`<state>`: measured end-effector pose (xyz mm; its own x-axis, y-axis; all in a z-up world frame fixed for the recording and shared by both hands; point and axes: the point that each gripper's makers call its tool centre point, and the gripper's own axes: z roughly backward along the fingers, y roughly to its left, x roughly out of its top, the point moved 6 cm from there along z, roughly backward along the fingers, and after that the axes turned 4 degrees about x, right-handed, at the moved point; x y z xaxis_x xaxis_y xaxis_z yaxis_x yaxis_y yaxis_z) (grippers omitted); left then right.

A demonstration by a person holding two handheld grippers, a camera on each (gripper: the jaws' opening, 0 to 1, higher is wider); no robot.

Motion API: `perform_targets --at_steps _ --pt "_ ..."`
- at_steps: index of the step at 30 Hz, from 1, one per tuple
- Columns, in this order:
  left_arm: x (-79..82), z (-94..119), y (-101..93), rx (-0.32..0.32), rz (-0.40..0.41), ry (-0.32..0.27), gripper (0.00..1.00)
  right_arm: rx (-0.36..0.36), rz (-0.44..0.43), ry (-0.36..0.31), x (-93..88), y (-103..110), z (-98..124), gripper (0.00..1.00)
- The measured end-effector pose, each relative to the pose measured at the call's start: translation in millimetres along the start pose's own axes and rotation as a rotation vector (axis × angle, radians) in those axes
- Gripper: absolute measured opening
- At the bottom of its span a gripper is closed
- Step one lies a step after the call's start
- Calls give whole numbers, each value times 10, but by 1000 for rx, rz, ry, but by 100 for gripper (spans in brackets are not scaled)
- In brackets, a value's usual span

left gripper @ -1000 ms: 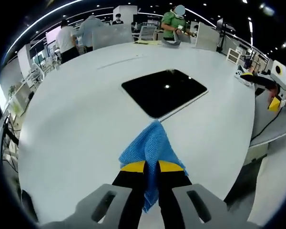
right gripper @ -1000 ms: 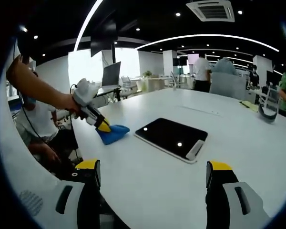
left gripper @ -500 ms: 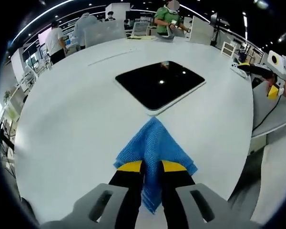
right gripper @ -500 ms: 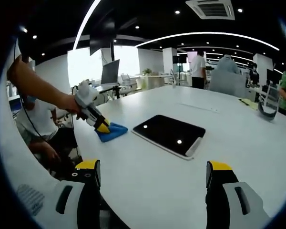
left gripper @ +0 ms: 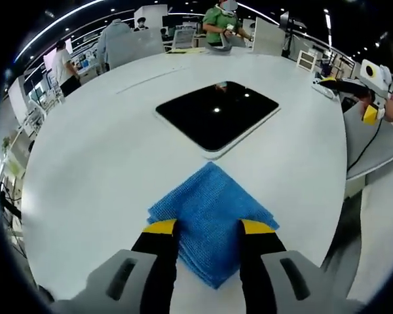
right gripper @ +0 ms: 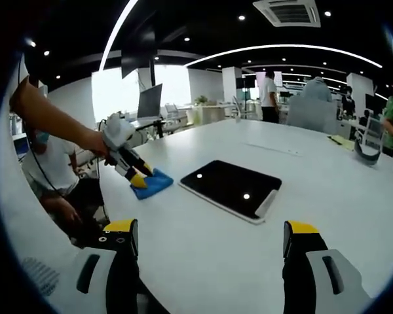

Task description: Wipe the mirror surface with the cleaning cloth until all visible marks leave the cleaned area.

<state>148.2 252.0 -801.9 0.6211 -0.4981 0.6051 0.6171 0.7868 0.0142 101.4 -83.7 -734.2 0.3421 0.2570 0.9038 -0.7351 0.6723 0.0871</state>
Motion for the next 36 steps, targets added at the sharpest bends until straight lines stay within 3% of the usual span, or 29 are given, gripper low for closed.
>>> perform_targets --at_steps 4,7,10,11,16,19,21,28,32,36 --pt "3 5 -46 0 7 3 42 -6 -5 -6 5 -14 3 92" --pt "-1 16 -68 0 6 13 52 -9 -5 -8 8 -18 10 92" --pt "2 73 0 42 33 7 67 -13 -9 -12 10 -26 12 92" --pt "9 93 17 50 52 -3 71 -14 -9 -14 13 -27 12 92" --pt "59 264 17 52 72 -54 71 -20 -10 -21 23 -17 16 92" --pt "117 376 -38 73 67 -122 81 -28 -10 -24 21 -23 18 92" --pt "118 425 -69 84 71 -131 86 -29 -12 -25 19 -21 15 92" --pt "176 636 -270 125 -2 -260 99 -28 -2 -27 41 3 13 92" --pt "196 686 -415 109 -24 -292 99 -30 -2 -22 52 1 -3 92" --pt "231 737 -460 120 4 -314 99 -41 5 2 42 -19 -12 93"
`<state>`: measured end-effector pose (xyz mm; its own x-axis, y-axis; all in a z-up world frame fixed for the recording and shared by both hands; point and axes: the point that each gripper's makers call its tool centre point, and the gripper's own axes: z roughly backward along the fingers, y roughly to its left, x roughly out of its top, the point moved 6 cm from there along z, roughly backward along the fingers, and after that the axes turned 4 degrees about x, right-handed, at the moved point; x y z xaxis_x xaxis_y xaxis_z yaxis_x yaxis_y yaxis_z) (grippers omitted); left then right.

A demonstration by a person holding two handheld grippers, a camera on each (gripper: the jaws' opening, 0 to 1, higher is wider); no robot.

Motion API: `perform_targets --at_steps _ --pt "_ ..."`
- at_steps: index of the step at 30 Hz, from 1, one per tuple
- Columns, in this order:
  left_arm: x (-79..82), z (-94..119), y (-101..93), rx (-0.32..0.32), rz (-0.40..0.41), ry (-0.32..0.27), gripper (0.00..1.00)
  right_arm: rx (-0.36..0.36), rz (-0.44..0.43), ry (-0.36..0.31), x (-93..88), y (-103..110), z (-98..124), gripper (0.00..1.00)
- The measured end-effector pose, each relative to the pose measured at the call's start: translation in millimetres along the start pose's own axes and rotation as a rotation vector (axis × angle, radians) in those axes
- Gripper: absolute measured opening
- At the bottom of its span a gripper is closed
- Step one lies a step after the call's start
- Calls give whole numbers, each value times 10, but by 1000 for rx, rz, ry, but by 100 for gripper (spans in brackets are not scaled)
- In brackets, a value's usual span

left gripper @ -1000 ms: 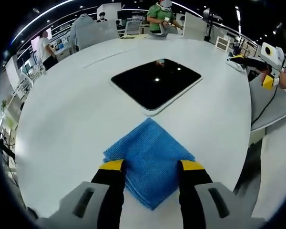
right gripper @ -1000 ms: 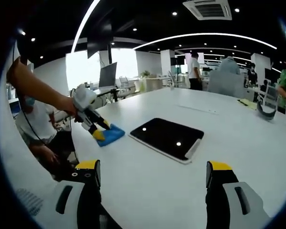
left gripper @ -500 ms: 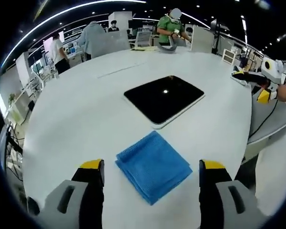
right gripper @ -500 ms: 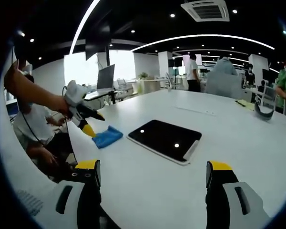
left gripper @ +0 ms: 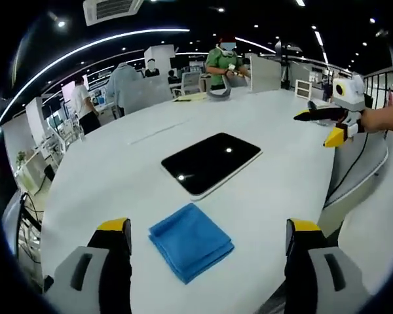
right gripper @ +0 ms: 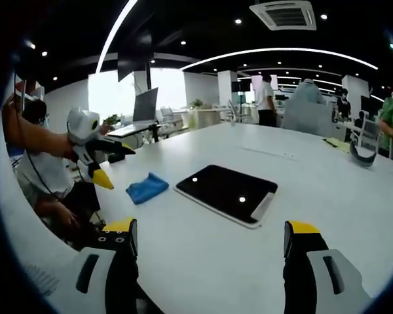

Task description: Wipe the mirror surface with the cleaning cloth until all visible marks leave the cleaned area.

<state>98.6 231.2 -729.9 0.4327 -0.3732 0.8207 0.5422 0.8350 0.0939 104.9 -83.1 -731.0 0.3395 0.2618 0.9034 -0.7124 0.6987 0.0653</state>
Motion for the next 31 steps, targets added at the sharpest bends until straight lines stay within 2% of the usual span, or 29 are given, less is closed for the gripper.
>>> perform_targets --at_steps 9,14,17,23,31 --pt "-2 43 -60 19 24 -13 99 -38 -1 32 1 -38 20 94" --pt "-29 36 -139 20 38 -8 99 -33 -7 45 -81 5 46 94" --pt "-27 42 -149 14 109 -30 99 -31 -22 49 -117 31 49 94" --pt "-46 47 -96 32 99 -11 99 -27 -18 47 -128 50 38 94" --pt "-13 7 -78 39 96 -25 99 -33 -26 25 -120 -1 44 93"
